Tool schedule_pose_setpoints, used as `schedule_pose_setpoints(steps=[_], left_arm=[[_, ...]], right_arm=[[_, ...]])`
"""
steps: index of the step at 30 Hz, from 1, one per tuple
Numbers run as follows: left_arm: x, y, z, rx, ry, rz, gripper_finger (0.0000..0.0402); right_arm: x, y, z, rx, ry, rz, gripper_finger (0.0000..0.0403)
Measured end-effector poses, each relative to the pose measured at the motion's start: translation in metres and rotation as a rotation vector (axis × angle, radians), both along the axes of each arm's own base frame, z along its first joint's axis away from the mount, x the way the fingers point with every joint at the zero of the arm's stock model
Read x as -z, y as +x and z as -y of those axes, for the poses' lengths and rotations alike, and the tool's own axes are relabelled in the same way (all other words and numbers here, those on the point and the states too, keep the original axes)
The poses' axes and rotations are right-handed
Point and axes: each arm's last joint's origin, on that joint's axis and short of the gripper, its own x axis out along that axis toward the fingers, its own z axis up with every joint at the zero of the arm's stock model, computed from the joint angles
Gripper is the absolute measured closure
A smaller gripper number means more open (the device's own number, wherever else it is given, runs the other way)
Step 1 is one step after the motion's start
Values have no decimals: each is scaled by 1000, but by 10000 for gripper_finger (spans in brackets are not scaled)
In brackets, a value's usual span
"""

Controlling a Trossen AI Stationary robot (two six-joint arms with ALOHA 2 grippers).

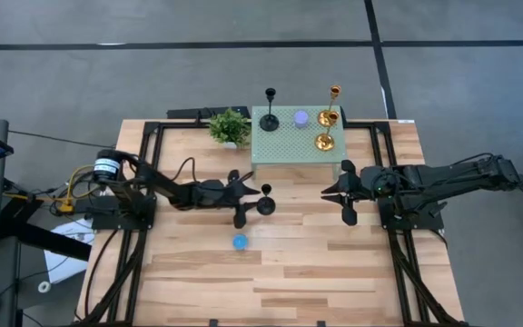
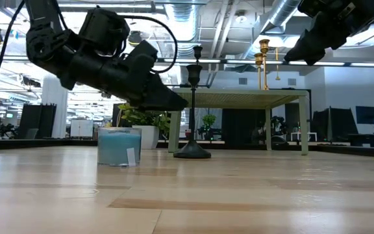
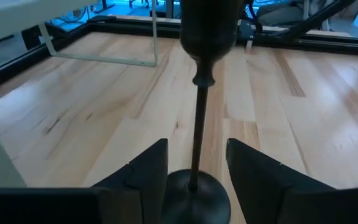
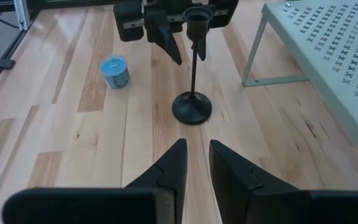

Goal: Pick & Place candle stick holders
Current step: Align the black candle holder with the other black candle holder on the shelf

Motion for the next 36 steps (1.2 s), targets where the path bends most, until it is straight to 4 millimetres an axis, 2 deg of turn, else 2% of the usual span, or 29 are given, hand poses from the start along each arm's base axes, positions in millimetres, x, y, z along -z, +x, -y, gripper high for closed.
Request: schedule_pose_setpoints(steps=[12, 22, 36], left_arm=[[18, 6, -2, -10, -7, -66, 249], [23, 25, -1, -10, -8, -73, 252], [25, 27, -1, -8, -9, -77, 253]], right_arm=[[0, 0, 0, 0, 0, 0, 342], [0, 0, 0, 0, 0, 0, 342], [0, 0, 0, 0, 0, 0, 342]])
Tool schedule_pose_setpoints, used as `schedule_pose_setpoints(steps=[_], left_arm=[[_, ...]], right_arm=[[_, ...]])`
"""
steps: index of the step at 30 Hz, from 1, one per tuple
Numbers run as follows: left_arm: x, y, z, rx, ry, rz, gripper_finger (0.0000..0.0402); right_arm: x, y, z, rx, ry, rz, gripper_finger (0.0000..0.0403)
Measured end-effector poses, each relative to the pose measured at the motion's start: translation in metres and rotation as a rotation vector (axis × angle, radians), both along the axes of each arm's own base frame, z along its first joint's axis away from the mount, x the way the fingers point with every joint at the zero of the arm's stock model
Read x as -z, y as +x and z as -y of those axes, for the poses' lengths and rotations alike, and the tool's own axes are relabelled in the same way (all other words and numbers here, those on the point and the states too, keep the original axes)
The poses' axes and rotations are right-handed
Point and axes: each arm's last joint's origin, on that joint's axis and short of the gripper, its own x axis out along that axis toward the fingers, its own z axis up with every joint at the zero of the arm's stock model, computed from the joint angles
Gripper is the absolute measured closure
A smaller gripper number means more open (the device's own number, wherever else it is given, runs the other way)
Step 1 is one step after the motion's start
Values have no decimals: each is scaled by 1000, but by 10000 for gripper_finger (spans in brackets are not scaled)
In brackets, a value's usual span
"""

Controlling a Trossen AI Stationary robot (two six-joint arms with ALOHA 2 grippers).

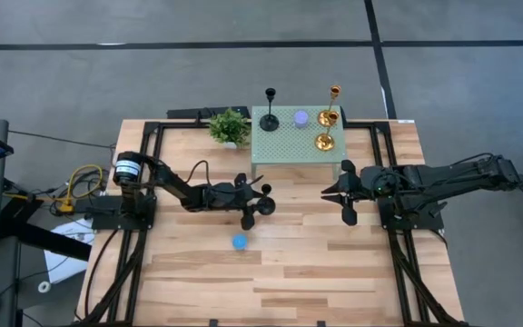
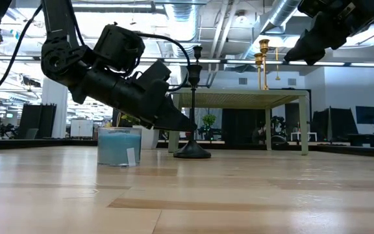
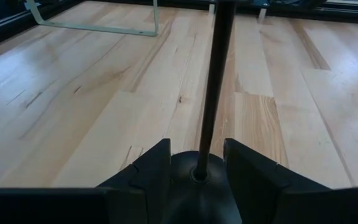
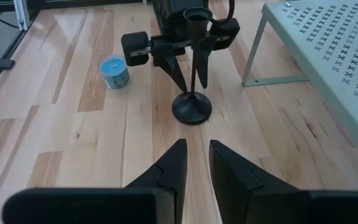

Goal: Pick & Place candle stick holders
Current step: Align the black candle holder with the other black candle holder on the shelf

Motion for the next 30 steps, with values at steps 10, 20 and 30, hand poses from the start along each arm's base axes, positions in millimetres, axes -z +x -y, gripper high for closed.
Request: schedule_pose_setpoints(steps=[10, 20, 30], left_arm=[[-1, 0, 0, -2, 0, 6, 253], [-1, 0, 0, -8, -33, 16, 257], [-2, 0, 0, -7, -33, 28, 331]], right_arm=[[0, 0, 0, 0, 0, 0, 342], [0, 0, 0, 0, 0, 0, 342], [0, 0, 0, 0, 0, 0, 342]])
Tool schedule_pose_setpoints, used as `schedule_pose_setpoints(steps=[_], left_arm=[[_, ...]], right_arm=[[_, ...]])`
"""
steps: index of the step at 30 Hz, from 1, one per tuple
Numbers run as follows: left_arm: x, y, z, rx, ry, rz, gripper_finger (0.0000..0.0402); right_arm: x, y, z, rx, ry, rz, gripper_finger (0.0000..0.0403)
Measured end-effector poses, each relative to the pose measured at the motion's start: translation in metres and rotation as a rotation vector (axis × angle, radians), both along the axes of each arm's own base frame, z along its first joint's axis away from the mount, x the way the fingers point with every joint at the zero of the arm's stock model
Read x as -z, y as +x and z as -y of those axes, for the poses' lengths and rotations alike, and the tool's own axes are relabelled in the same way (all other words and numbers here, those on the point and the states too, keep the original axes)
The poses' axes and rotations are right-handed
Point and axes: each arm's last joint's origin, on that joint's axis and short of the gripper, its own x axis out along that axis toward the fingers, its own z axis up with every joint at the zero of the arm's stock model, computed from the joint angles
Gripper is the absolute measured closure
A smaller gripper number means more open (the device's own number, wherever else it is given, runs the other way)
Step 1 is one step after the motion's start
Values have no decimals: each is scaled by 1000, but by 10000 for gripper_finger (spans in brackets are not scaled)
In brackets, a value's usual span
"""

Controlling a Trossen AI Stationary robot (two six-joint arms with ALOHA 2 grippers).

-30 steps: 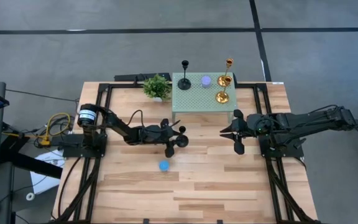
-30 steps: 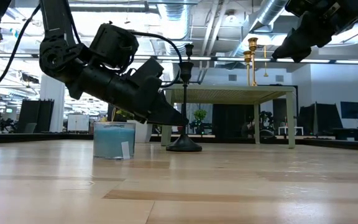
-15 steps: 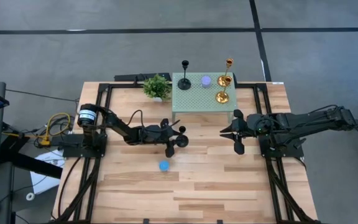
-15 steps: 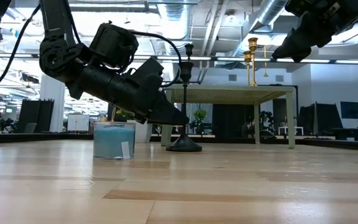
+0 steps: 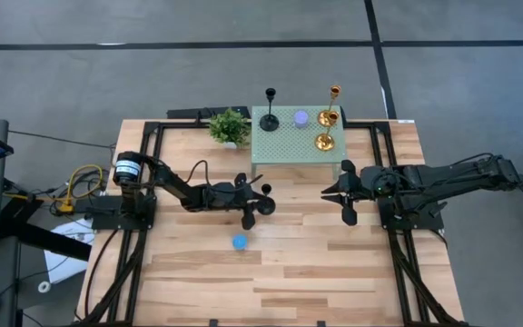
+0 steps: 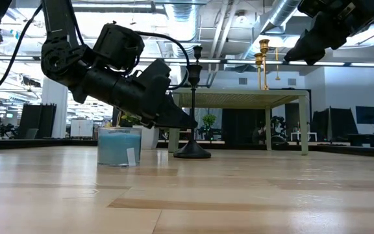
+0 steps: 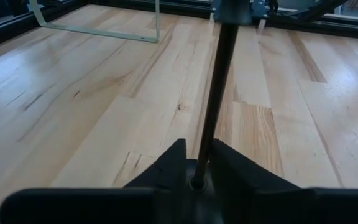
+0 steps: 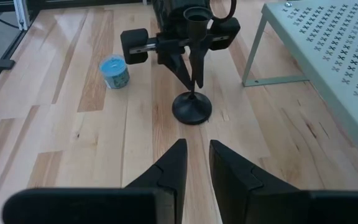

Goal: Pick & Place candle stick holders
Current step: Align the black candle holder with the other black candle holder on the shelf

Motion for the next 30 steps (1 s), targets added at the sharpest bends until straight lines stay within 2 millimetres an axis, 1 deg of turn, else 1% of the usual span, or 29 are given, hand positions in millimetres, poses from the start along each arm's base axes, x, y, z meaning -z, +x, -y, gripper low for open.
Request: schedule_pose_setpoints(steps=[6, 10, 17, 23, 26, 30], left_arm=[[-1, 0, 0, 1, 0, 6, 372], [-1, 0, 0, -1, 0, 9, 384], [-3, 1, 0, 0, -1, 36, 377], [-11, 6, 1, 5, 17, 61, 387], [-17, 9, 1, 9, 42, 78, 381], [-34, 7, 1, 11, 90, 129, 379]], right_arm=[[0, 0, 0, 0, 0, 0, 342], [0, 0, 0, 0, 0, 0, 342], [0, 0, 0, 0, 0, 0, 342], [0, 0, 0, 0, 0, -4, 342], [0, 0, 0, 0, -1, -6, 342], [1, -1, 0, 0, -1, -9, 342]])
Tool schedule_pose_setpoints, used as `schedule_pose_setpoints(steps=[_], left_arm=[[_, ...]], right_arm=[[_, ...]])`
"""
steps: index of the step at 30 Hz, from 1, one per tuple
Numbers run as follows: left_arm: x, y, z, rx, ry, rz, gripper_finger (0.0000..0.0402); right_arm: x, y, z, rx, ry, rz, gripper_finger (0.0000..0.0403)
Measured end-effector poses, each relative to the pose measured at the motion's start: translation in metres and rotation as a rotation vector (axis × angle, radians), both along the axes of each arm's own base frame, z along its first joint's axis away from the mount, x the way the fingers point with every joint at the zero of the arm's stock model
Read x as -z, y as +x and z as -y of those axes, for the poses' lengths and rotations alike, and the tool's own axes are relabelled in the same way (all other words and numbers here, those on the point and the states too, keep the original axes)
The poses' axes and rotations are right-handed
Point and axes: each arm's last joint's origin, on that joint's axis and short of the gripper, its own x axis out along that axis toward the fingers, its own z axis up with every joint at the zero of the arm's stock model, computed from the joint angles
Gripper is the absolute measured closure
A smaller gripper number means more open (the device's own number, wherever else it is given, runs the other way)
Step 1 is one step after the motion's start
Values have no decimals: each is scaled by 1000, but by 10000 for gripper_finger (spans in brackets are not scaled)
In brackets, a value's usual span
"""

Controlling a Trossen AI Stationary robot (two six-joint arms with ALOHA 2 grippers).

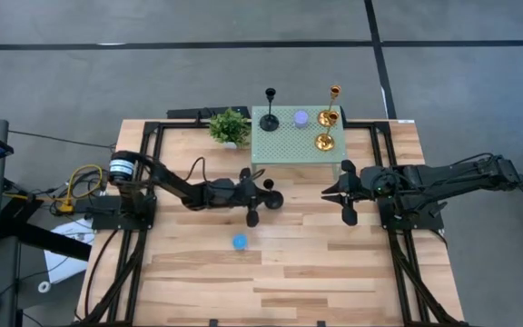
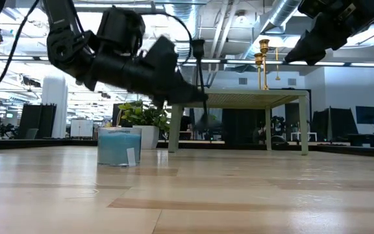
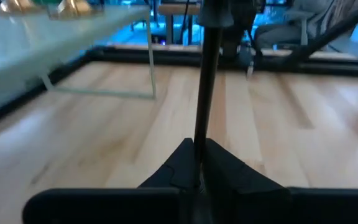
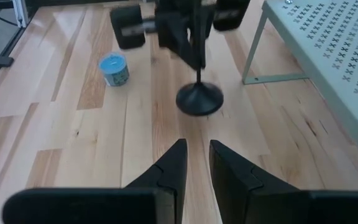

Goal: Pick & Place candle stick holders
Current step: Align the black candle holder with the other black candle holder on the shelf

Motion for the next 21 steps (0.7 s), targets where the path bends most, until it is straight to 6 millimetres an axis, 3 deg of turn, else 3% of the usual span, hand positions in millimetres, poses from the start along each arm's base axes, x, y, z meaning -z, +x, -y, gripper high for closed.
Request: schedule_pose_setpoints(steps=[7, 12, 21], left_arm=[[-33, -16, -1, -5, 0, 24, 386], [-51, -30, -3, -115, -14, 11, 382], [-64, -41, -1, -300, 0, 26, 381]], right_arm=[[1, -1, 0, 0, -1, -13, 342], [1, -1, 0, 0, -1, -13, 342], [1, -1, 0, 0, -1, -12, 342]])
